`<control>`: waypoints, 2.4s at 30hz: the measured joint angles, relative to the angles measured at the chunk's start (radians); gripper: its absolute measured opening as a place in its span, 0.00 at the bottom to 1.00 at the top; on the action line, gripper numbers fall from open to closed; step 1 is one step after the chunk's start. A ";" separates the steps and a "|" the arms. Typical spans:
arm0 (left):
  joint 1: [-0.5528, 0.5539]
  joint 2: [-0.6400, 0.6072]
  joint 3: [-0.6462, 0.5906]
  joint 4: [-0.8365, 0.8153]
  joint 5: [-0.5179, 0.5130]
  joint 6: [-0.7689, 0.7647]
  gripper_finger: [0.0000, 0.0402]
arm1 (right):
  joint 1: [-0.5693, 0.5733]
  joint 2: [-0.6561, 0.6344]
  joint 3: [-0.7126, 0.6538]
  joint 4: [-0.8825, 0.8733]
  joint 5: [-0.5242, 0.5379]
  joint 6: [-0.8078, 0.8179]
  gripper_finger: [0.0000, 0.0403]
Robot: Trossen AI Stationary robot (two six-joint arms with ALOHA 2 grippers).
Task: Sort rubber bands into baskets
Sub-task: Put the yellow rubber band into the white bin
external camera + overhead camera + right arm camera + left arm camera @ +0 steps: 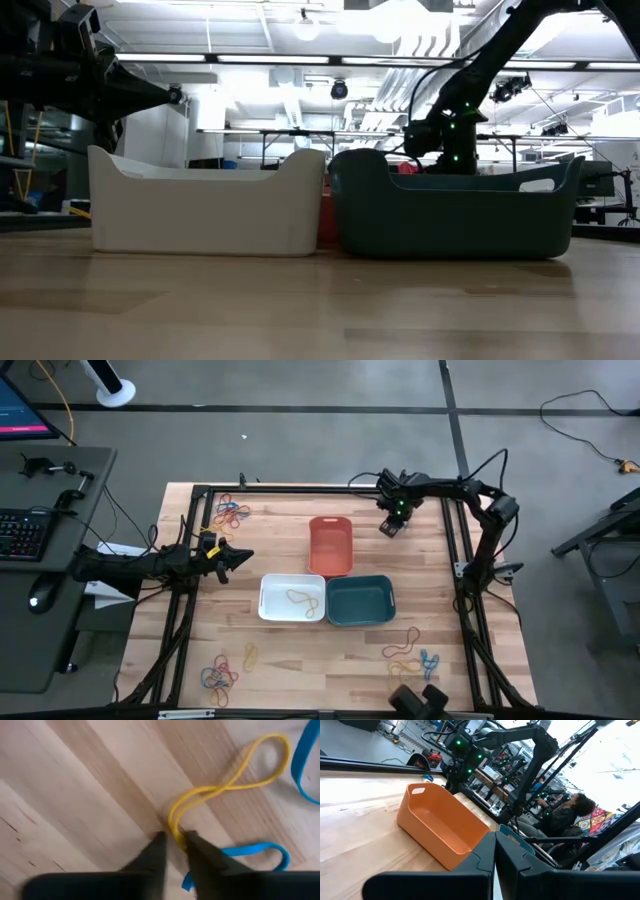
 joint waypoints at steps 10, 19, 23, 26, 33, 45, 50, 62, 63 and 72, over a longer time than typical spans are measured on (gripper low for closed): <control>0.000 0.000 0.000 0.000 0.000 0.000 0.00 | 0.010 -0.227 -0.004 -0.024 0.028 0.046 0.01; 0.000 0.000 0.000 0.000 0.000 0.000 0.00 | 0.007 -0.359 -0.003 -0.034 -0.040 0.208 0.00; 0.000 0.000 0.000 0.000 0.000 0.000 0.00 | 0.008 -0.313 -0.003 -0.034 -0.072 0.237 0.03; 0.000 0.000 0.000 0.000 0.000 0.000 0.00 | 0.008 -0.241 -0.003 -0.034 -0.077 0.214 0.13; 0.000 0.000 0.000 0.000 0.000 0.000 0.00 | 0.008 -0.075 -0.003 0.008 -0.015 0.149 0.50; 0.000 0.000 0.000 0.000 0.000 0.000 0.00 | 0.002 0.004 -0.001 0.064 -0.007 0.042 0.60; 0.000 0.000 0.000 0.000 0.000 0.000 0.00 | -0.003 0.035 0.003 0.045 -0.019 0.029 0.44; 0.000 0.000 0.000 0.000 0.000 0.000 0.00 | -0.003 -0.005 -0.006 0.016 -0.054 0.080 0.01; 0.000 0.000 0.000 0.000 0.000 0.000 0.00 | -0.003 -0.028 -0.008 0.005 -0.035 0.090 0.01; 0.000 0.000 0.000 0.000 0.000 0.000 0.00 | -0.003 -0.271 0.074 0.028 -0.165 0.197 0.00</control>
